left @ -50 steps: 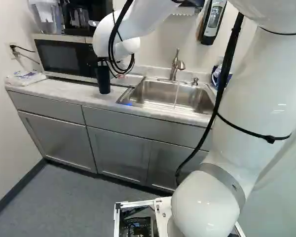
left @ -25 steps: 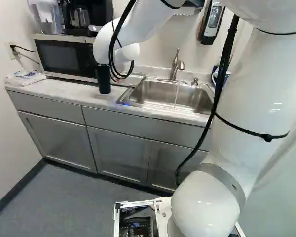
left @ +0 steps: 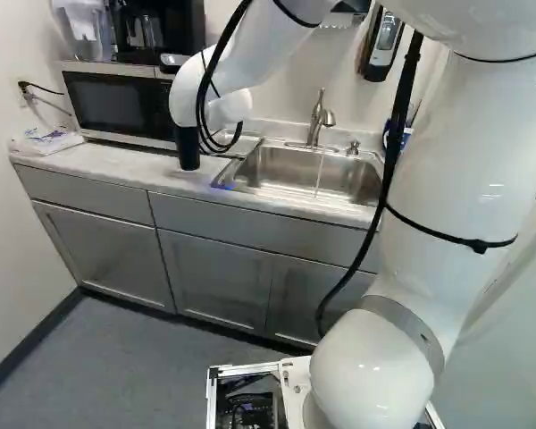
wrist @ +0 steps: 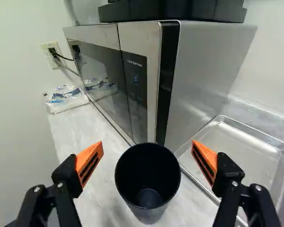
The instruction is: Rinse the cup and place it in the tray
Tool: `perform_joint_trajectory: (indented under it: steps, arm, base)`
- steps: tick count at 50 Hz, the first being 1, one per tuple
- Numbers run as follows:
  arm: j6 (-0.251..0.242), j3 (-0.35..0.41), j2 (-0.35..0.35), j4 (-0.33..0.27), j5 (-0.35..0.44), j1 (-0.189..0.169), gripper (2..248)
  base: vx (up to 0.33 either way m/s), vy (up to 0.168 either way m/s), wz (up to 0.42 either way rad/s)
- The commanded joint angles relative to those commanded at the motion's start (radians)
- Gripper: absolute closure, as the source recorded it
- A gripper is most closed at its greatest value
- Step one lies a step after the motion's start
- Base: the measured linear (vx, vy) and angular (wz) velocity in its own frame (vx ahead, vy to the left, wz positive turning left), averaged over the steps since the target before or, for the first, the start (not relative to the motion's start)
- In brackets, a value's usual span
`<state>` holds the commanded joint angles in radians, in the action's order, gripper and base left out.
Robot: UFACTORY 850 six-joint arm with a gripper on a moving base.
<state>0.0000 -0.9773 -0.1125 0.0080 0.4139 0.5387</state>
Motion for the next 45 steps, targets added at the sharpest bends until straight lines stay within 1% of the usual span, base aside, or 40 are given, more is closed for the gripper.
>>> perform_joint_trajectory:
  steps: [45]
  arm:
    - [0.000,0.081,-0.016,0.000,0.166,0.004,3]
  base:
    - [0.000,0.000,0.000]
